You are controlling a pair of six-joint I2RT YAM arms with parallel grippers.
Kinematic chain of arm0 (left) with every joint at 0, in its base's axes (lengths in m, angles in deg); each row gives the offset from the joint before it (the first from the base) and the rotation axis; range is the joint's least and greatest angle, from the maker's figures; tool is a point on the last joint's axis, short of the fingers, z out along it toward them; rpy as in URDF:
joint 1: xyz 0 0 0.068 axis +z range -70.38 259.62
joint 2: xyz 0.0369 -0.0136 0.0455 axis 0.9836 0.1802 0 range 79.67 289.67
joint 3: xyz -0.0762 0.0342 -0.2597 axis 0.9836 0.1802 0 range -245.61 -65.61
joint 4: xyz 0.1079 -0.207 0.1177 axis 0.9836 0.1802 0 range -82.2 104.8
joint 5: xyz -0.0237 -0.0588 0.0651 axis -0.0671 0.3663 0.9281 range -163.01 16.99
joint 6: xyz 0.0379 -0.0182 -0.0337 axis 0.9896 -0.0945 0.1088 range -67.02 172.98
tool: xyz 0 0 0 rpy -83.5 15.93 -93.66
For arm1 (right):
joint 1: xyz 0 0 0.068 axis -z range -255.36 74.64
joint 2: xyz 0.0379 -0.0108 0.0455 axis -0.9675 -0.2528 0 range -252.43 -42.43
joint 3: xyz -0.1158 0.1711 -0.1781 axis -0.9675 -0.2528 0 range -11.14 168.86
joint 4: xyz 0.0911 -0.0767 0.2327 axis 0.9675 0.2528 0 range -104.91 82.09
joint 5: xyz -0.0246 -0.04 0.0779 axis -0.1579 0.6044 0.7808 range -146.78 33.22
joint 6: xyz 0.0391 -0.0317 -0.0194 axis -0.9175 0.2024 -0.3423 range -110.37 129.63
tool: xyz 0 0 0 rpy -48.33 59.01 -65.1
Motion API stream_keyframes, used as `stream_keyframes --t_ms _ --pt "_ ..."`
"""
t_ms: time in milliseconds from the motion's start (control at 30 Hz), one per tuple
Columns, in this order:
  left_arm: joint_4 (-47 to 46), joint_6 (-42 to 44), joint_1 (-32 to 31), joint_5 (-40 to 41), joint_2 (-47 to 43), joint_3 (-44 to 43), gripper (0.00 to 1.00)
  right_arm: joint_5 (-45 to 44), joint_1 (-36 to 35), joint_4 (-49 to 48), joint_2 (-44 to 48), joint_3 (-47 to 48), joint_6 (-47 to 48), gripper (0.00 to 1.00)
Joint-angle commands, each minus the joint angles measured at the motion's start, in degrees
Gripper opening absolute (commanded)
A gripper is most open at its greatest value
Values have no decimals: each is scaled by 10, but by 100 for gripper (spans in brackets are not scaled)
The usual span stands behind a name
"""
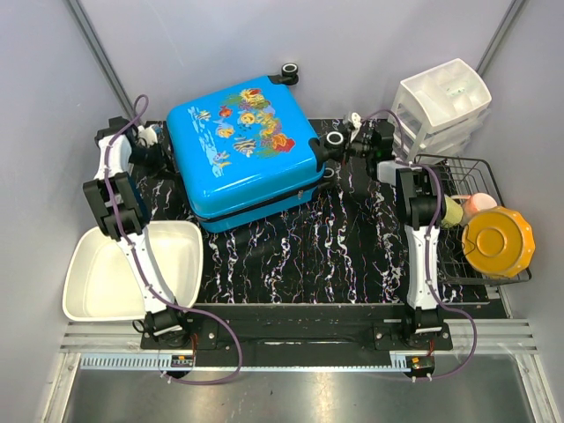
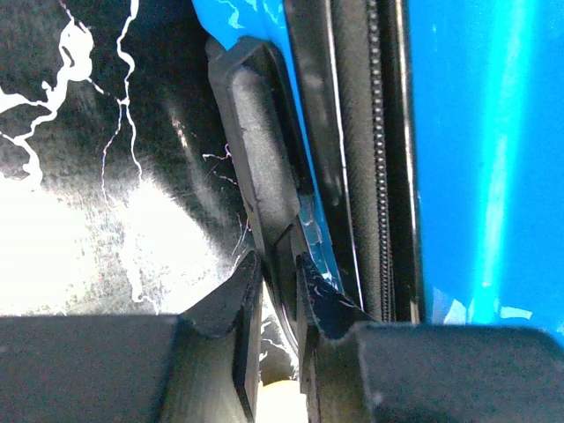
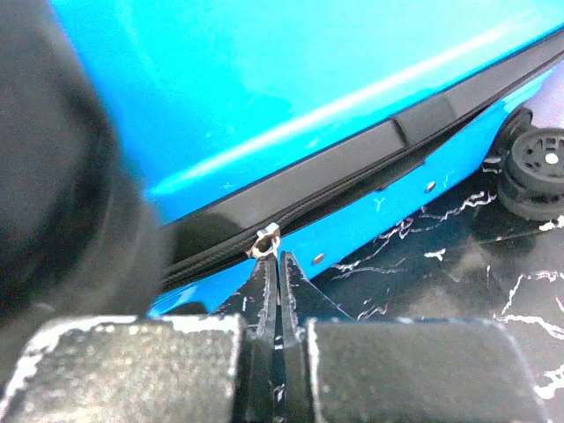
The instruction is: Open, take out, and arrange the luggage
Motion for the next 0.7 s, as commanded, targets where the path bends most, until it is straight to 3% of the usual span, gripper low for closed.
stream_keyframes --t_ms 0,167,267,333,400,433,467,500,533,667 --pt "-135 80 -30 -3 20 -44 0 -62 21 -152 -57 135 -157 0" --pt "-133 113 -66 -12 14 -45 2 -58 2 -107 -118 220 -195 0" --pt "-134 98 -74 -31 17 -48 5 -64 -3 44 -137 286 -161 0" --pt "-136 75 -70 -35 16 -58 21 -69 -2 130 -130 307 -121 6" --pt "-143 62 -59 -31 10 -68 45 -92 -2 277 -97 305 -38 17" --pt "-147 45 -53 -26 5 -69 65 -103 -2 325 -84 302 -5 22" --pt "-153 40 -47 -16 -9 -68 71 -124 -1 396 -58 297 34 29" --pt "-154 41 -36 -12 -15 -72 75 -135 0 417 -42 271 47 47" --pt "-155 35 -31 -7 -25 -72 82 -146 0 430 -27 252 56 53" --pt "-162 7 6 -1 -78 -70 89 -214 4 495 56 168 90 70"
